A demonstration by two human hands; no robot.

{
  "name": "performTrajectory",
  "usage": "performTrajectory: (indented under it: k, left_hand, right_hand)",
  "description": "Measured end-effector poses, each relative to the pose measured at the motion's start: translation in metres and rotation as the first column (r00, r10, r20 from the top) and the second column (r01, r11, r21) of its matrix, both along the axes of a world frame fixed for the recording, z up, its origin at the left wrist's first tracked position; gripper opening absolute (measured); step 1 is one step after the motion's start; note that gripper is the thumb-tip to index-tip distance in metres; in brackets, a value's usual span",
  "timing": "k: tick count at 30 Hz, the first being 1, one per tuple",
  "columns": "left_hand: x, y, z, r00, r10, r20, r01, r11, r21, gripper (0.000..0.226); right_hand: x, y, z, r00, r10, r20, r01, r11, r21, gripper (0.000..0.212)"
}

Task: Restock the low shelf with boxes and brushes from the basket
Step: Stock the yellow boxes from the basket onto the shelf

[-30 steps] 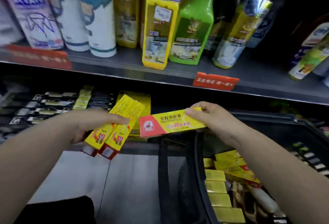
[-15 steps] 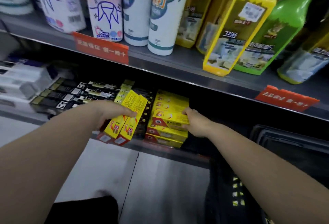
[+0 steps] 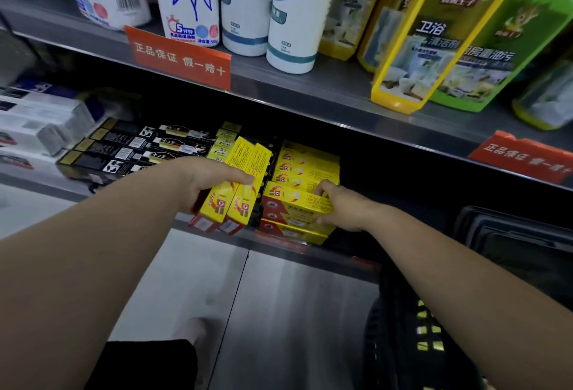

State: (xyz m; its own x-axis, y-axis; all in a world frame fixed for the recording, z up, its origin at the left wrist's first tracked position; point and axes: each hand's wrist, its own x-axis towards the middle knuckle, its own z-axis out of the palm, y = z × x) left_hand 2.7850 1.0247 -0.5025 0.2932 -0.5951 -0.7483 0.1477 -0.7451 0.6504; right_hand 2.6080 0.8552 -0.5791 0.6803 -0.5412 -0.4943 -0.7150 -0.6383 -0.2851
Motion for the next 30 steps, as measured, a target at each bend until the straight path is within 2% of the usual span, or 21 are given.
performTrajectory:
  k: [4, 6, 9, 10, 12, 15, 18, 20, 22, 25, 27, 30]
  left_hand:
    - [-0.002, -0.006, -0.002, 1.0, -0.021, 0.015, 0.021, 1.0, -0.005, 0.05]
    - [-0.003, -0.008, -0.005, 0.999, -0.045, 0.01, 0.045, 0.999, -0.002, 0.05]
    - [-0.003, -0.011, -0.007, 0.996, -0.081, -0.036, 0.08, 0.996, -0.026, 0.044]
    - [-0.003, -0.012, -0.007, 0.993, -0.11, -0.053, 0.108, 0.994, -0.028, 0.041]
    - [-0.004, -0.015, -0.005, 0.973, -0.206, -0.101, 0.207, 0.978, -0.005, 0.044]
    - [-0.005, -0.02, -0.003, 0.939, -0.315, -0.138, 0.314, 0.949, -0.024, 0.061]
    - [-0.005, -0.026, -0.007, 0.961, -0.23, -0.155, 0.221, 0.972, -0.077, 0.059]
    - [-0.004, -0.028, -0.011, 0.987, -0.103, -0.125, 0.093, 0.992, -0.09, 0.055]
    - [0.001, -0.029, -0.021, 0.998, 0.046, -0.052, -0.05, 0.994, -0.093, 0.059]
    - [0.006, -0.026, -0.032, 0.993, 0.121, -0.01, -0.122, 0.989, -0.087, 0.081]
    - [0.005, -0.025, -0.037, 0.991, 0.132, -0.006, -0.133, 0.988, -0.075, 0.084]
    - [0.002, -0.028, -0.041, 0.99, 0.144, 0.003, -0.144, 0.988, -0.063, 0.084]
  right_hand:
    - [0.0, 0.0, 0.0, 1.0, -0.006, -0.012, 0.006, 1.0, 0.002, 0.059]
    - [0.001, 0.001, 0.004, 1.0, -0.015, 0.025, 0.015, 1.0, -0.018, 0.073]
    - [0.006, 0.01, 0.02, 0.947, -0.013, 0.32, 0.021, 1.0, -0.02, 0.102]
    - [0.008, 0.014, 0.027, 0.905, 0.022, 0.426, -0.011, 1.0, -0.026, 0.108]
    - [0.011, 0.021, 0.038, 0.839, 0.135, 0.528, -0.106, 0.991, -0.084, 0.114]
    - [0.013, 0.028, 0.045, 0.808, 0.198, 0.555, -0.164, 0.98, -0.111, 0.111]
    - [0.008, 0.024, 0.05, 0.785, 0.156, 0.599, -0.11, 0.987, -0.114, 0.09]
    - [0.002, 0.015, 0.05, 0.791, 0.157, 0.591, -0.069, 0.983, -0.168, 0.068]
    - [-0.003, 0.004, 0.046, 0.821, 0.08, 0.565, 0.046, 0.977, -0.206, 0.049]
    - [-0.007, -0.01, 0.036, 0.886, -0.137, 0.443, 0.261, 0.937, -0.232, 0.049]
    - [-0.005, -0.015, 0.027, 0.92, -0.203, 0.334, 0.284, 0.934, -0.216, 0.05]
    - [0.001, -0.013, 0.015, 0.956, -0.207, 0.208, 0.238, 0.962, -0.134, 0.048]
